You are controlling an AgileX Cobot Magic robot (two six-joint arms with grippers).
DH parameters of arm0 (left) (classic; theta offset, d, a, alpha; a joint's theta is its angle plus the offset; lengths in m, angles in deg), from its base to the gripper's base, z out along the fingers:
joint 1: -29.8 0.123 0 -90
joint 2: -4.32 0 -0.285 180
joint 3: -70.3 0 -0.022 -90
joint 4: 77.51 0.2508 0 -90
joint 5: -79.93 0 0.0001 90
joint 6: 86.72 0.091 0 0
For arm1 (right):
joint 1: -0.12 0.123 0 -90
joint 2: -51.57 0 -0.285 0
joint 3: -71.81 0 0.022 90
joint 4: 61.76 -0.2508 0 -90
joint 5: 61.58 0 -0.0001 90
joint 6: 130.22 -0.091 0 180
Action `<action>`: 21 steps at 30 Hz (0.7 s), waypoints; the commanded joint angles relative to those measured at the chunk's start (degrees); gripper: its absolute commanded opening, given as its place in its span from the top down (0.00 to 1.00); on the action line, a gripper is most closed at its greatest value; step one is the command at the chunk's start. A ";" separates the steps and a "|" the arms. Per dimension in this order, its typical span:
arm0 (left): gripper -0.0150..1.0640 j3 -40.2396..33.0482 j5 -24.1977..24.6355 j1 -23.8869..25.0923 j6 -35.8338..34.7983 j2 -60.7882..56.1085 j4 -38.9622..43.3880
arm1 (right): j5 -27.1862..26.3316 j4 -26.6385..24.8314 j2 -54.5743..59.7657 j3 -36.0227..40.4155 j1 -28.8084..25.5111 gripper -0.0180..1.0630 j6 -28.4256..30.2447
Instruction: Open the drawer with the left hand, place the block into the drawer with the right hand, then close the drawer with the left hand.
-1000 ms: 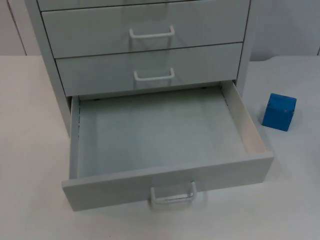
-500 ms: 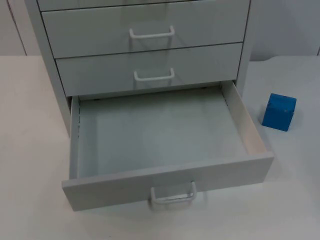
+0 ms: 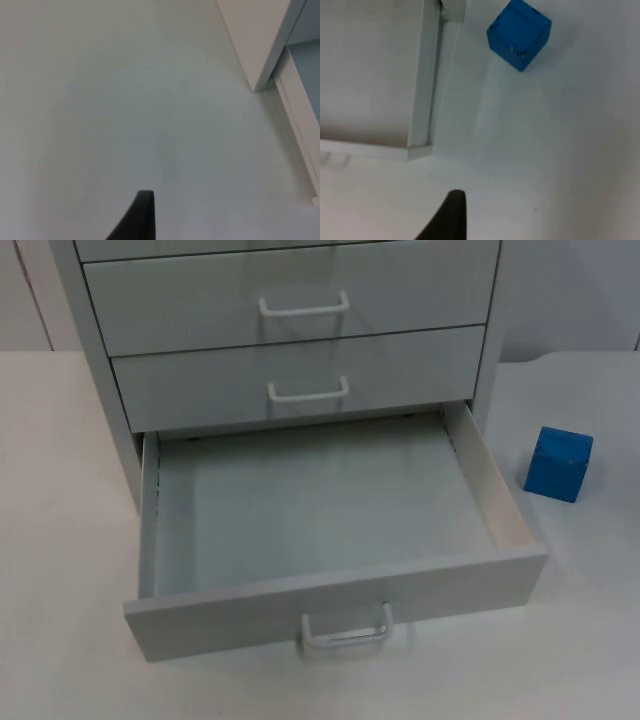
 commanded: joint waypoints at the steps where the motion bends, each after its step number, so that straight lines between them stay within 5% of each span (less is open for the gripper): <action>1: 0.01 -0.14 -0.27 0.17 -0.43 -0.25 1.37 | 0.00 -0.06 8.74 -6.83 2.11 0.01 3.47; 11: 0.01 -0.14 -0.11 0.17 -0.43 -0.25 1.77 | -1.28 0.60 28.71 -22.30 9.15 0.01 14.31; 21: 0.01 -0.14 -0.22 0.17 -0.43 -0.25 1.98 | -2.81 7.53 43.92 -33.19 9.15 0.01 15.80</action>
